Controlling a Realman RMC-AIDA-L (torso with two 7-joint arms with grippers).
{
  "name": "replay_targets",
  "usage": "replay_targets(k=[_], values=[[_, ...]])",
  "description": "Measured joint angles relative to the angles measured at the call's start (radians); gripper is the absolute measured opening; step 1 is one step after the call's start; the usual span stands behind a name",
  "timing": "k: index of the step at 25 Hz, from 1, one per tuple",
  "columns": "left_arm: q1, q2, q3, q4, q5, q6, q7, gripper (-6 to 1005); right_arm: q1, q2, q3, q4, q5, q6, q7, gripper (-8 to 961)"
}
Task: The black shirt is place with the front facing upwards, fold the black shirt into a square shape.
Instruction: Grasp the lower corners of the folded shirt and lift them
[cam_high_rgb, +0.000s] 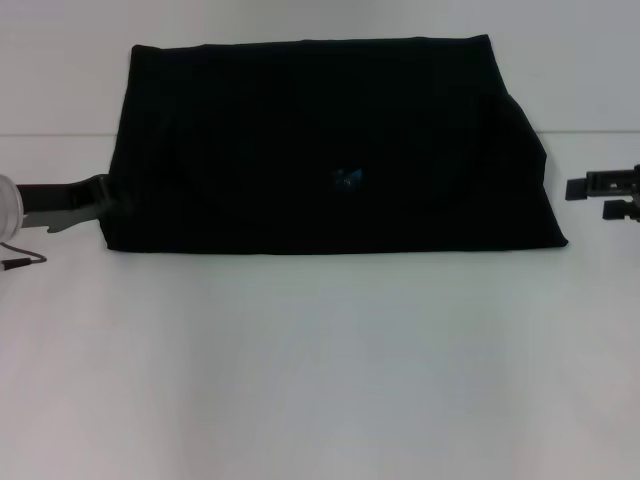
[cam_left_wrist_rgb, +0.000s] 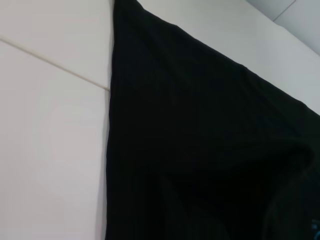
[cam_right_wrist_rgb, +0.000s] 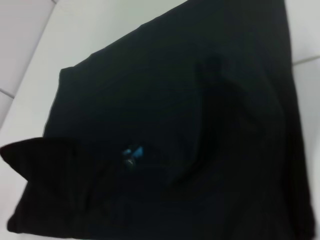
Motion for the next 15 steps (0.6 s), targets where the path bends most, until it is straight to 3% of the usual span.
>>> replay_targets(k=[6,15], values=[[0.009,0.014,0.002,0.009,0.007,0.012,0.0,57,0.021,0.001,0.005,-0.034,0.008,-0.032,0.038,883],[0.01,0.01,0.005,0.013,0.065,-0.024,0.051,62,0.03,-0.014,0.005,-0.067,0.003,-0.069,0.123,882]])
